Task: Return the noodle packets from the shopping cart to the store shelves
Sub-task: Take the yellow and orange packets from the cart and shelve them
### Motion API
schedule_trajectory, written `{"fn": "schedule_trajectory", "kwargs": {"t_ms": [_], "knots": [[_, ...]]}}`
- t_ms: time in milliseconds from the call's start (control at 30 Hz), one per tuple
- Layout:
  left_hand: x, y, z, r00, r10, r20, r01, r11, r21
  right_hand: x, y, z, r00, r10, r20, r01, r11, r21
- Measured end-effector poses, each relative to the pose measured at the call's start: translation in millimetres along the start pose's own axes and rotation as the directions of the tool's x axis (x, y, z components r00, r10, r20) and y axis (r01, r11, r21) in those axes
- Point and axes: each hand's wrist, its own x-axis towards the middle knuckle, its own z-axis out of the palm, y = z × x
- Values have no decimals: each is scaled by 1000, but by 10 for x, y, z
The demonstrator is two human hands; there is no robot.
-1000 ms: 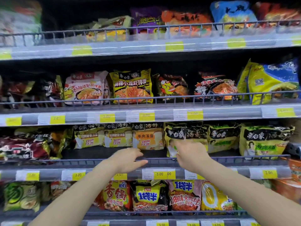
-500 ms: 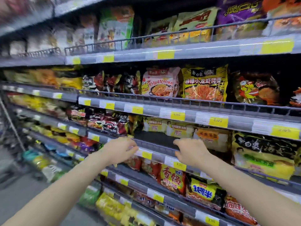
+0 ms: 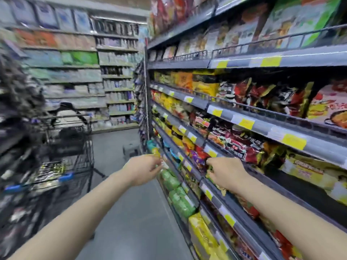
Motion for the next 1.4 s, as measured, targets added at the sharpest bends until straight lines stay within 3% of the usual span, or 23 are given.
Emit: {"fn": "schedule_trajectory", "kwargs": {"t_ms": [200, 467, 1067, 1400], "knots": [[-636, -1060, -8, 957, -284, 50, 282, 958, 59, 973, -960, 193, 979, -201, -31, 203, 977, 71], [-1100, -2483, 30, 859, -507, 66, 493, 856, 157, 2138, -2301, 395, 916, -397, -52, 400, 914, 67], [-1007, -5313, 270, 753, -654, 80, 644, 756, 115, 4674, -4448, 573, 826, -558, -74, 563, 820, 103], [-476, -6972, 577, 709, -697, 110, 685, 717, 131, 6417, -5287, 938, 832, -552, -52, 551, 814, 183]]}}
